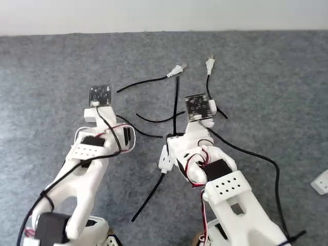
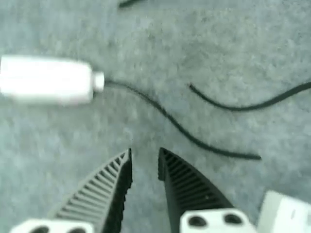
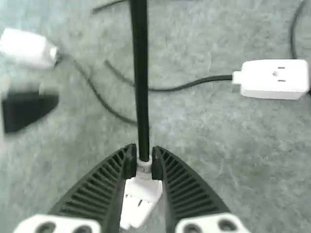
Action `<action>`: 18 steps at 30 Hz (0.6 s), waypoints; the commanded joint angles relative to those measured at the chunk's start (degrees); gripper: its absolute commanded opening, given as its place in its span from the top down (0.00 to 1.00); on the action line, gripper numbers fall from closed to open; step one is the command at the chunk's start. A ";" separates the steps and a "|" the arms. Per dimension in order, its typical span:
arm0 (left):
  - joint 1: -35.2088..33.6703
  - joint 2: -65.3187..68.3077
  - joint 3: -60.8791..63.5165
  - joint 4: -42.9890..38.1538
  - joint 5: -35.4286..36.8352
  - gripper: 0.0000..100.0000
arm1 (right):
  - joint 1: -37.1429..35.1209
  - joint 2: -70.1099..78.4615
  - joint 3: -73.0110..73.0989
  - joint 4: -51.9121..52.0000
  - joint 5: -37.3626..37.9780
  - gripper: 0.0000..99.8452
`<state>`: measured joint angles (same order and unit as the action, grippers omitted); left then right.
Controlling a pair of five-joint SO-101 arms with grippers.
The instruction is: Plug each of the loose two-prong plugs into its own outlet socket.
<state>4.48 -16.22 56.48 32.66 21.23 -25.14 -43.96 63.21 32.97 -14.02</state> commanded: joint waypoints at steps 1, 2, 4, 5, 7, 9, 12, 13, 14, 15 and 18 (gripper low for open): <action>2.46 -6.24 2.24 3.60 5.71 0.91 | 0.75 -0.40 -1.93 -3.74 -1.67 0.99; 3.60 -7.47 3.21 5.19 6.77 0.91 | 0.75 -0.40 -1.85 -4.09 -1.58 0.99; 5.63 -8.97 5.05 6.59 8.44 0.91 | 0.84 -0.40 -1.76 -4.00 -1.49 0.99; 5.80 -8.88 5.49 5.01 8.97 0.91 | 0.84 -0.48 -1.76 -3.74 -1.41 0.99; 6.51 -7.38 5.58 3.60 9.14 0.91 | 1.89 -1.01 -1.76 -3.12 0.18 0.99; 9.32 -4.75 5.05 3.08 9.14 0.91 | 3.82 -2.68 -2.29 -0.40 2.81 0.99; 11.87 -0.70 2.15 4.40 9.23 0.91 | 7.16 -6.81 -2.73 4.70 3.16 0.99; 12.66 0.35 1.36 5.10 9.23 0.91 | 8.04 -8.48 -2.46 6.11 3.25 0.99; 13.63 1.05 0.57 5.54 9.23 0.91 | 8.92 -10.15 -2.29 7.43 3.34 0.99; 14.51 1.32 0.13 6.24 9.23 0.91 | 9.98 -11.74 -1.85 8.57 3.43 0.99; 17.14 -0.09 -0.92 9.14 8.70 0.91 | 12.70 -16.13 0.09 9.54 5.27 0.99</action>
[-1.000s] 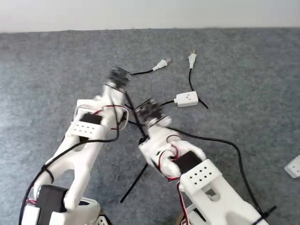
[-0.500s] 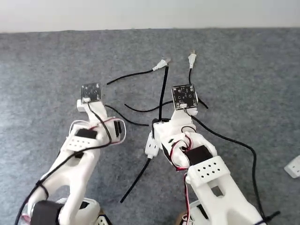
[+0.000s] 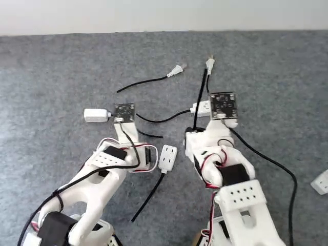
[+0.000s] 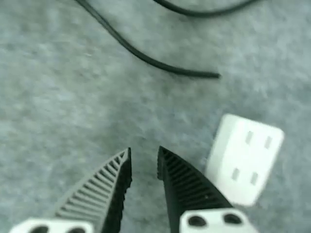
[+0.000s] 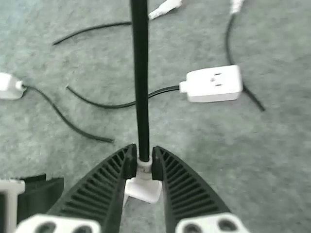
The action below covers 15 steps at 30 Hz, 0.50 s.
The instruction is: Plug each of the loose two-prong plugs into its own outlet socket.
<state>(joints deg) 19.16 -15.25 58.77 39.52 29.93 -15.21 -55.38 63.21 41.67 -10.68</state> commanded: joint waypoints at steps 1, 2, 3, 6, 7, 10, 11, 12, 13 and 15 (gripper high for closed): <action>3.52 -2.20 -3.56 3.16 -0.88 0.91 | 3.56 -6.11 0.88 0.84 2.55 0.99; 4.48 -3.43 -3.74 3.60 -2.46 0.91 | 4.18 -7.25 1.49 0.84 2.90 0.99; 5.63 -4.75 -3.74 3.87 -4.40 0.91 | 4.79 -8.13 2.02 0.84 2.90 0.99; 9.23 -7.65 -3.74 3.96 -8.70 0.91 | 6.90 -9.63 2.99 0.92 2.90 0.99; 10.29 -7.91 -3.74 3.96 -8.97 0.91 | 7.34 -9.71 2.99 0.92 2.90 0.99; 11.43 -7.65 -4.18 4.04 -8.79 0.84 | 7.96 -9.71 2.99 0.92 2.99 0.99; 11.43 -7.38 -4.44 4.48 -7.74 0.80 | 7.96 -9.71 2.99 0.92 2.99 0.99; 11.43 -6.95 -4.88 5.01 -6.33 0.77 | 7.78 -9.71 2.99 0.92 2.99 0.99; 11.34 -6.33 -5.67 5.63 -5.27 0.75 | 7.78 -9.71 2.99 0.92 2.99 0.99; 11.34 -4.13 -7.60 7.03 -4.57 0.76 | 7.78 -9.71 2.99 0.92 2.99 0.99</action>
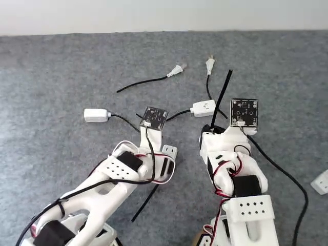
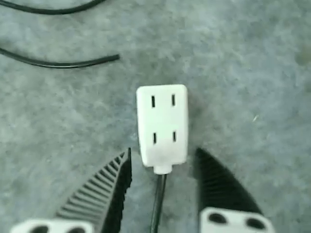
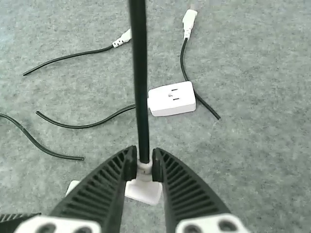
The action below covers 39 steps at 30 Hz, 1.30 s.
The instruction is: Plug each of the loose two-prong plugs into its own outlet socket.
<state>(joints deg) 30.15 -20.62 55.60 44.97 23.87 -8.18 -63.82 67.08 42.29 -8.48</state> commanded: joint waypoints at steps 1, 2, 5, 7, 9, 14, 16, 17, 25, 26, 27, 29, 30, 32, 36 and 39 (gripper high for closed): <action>0.35 2.64 -5.49 1.67 1.49 0.76 | 0.75 -1.27 -0.88 0.31 0.79 0.99; 0.26 4.48 -6.64 1.67 1.41 0.77 | 0.84 -1.27 -0.88 0.31 0.79 0.99; 0.26 11.25 -9.98 1.67 0.97 0.77 | 0.84 -1.27 -0.88 0.31 0.79 0.99; 0.26 16.18 -12.70 1.85 -0.35 0.77 | 0.75 -1.27 -0.88 0.31 0.79 0.99; 0.18 19.96 -16.40 4.48 -0.35 0.77 | 0.75 -1.27 -0.88 0.31 0.79 0.99; -0.35 27.43 -23.60 8.26 3.08 0.79 | 0.84 -1.27 -0.88 0.31 0.79 0.99; -0.35 29.36 -25.01 8.26 8.44 0.86 | 0.84 -1.36 -0.88 0.31 0.79 0.99; -0.44 29.98 -25.63 8.26 10.64 0.91 | 0.84 -1.45 -0.88 0.31 0.79 0.99; 0.18 31.38 -34.86 10.37 21.19 0.99 | 0.92 -1.71 -0.88 0.31 0.79 0.99; 0.26 31.38 -36.18 10.90 22.07 0.99 | 1.01 -1.71 -0.88 0.31 0.79 0.99; 0.53 31.38 -37.23 11.16 22.51 0.99 | 1.01 -1.71 -0.88 0.31 0.79 0.99; 1.32 32.18 -39.08 11.16 22.68 0.99 | 1.01 -1.71 -0.88 0.31 0.79 0.99; 1.58 33.23 -40.13 11.34 22.68 0.99 | 1.01 -1.71 -0.88 0.31 0.79 0.99; 1.76 36.84 -42.86 12.40 22.59 0.99 | 1.45 -1.71 -0.88 0.31 0.79 0.99; 1.41 47.12 -50.95 16.53 20.92 0.98 | 2.07 -1.71 -0.97 0.31 0.79 0.99; 1.41 52.92 -58.95 21.63 14.33 0.98 | 2.15 -1.71 -0.97 0.31 0.79 0.99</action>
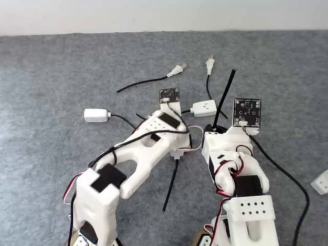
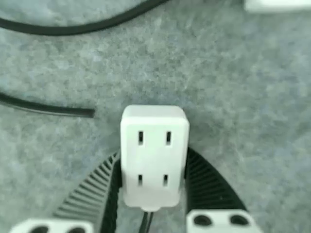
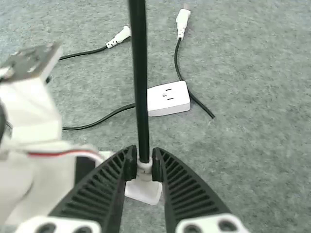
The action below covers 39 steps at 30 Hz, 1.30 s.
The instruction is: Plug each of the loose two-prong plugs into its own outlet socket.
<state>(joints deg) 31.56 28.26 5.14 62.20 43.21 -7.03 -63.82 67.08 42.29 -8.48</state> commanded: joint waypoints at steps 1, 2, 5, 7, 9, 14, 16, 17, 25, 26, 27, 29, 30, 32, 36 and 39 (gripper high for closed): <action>0.00 5.27 -10.86 6.42 -5.98 0.98 | 1.01 -1.71 -0.97 0.31 0.79 0.99; 0.00 6.15 -12.26 7.74 -5.89 0.98 | 1.10 -1.71 -0.97 0.31 0.79 0.99; 0.00 6.95 -13.05 8.44 -5.98 0.95 | 1.10 -1.71 -0.97 0.31 0.79 0.99; 0.00 6.24 -12.79 8.53 -5.89 0.86 | 1.01 -1.80 -0.97 0.31 0.79 0.99; -0.09 6.07 -12.62 9.14 -5.36 0.77 | 1.01 -1.80 -0.97 0.31 0.79 0.99; -0.44 5.71 -12.44 10.46 -2.11 0.66 | 0.92 -1.80 -0.97 0.31 0.79 0.99; -0.53 5.54 -12.44 10.55 -2.11 0.66 | 0.92 -1.80 -0.97 0.31 0.79 0.99; -0.53 5.45 -12.53 11.08 -2.11 0.66 | 0.92 -1.80 -0.97 0.31 0.79 0.99; -0.62 -2.37 -9.71 12.40 -4.31 0.66 | 0.92 -1.71 -0.97 0.31 0.79 0.99; -0.62 -4.22 -8.22 12.13 -4.31 0.66 | 0.92 -1.71 -0.97 0.31 0.79 0.99; -0.53 -6.15 -6.55 11.43 -4.31 0.66 | 0.92 -1.71 -0.97 0.31 0.79 0.99; -0.53 -9.49 -2.24 9.05 -4.48 0.66 | 0.92 -1.54 -0.97 0.31 1.58 0.99; -0.53 -11.08 -0.04 7.65 -5.45 0.66 | 0.92 -1.45 -0.97 0.22 1.67 0.99; -0.62 -13.98 4.09 5.10 -7.21 0.66 | 0.84 -1.36 -0.97 0.22 1.67 0.99; -1.41 -18.81 10.07 2.99 -10.29 0.66 | 0.84 -1.27 -0.79 -0.13 1.67 0.99; -3.87 -23.21 14.37 0.26 -12.84 0.66 | -0.66 -1.27 -0.09 -0.75 1.85 0.99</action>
<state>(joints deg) 30.15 11.21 17.54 65.27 32.75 -7.12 -64.53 67.16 42.29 -7.43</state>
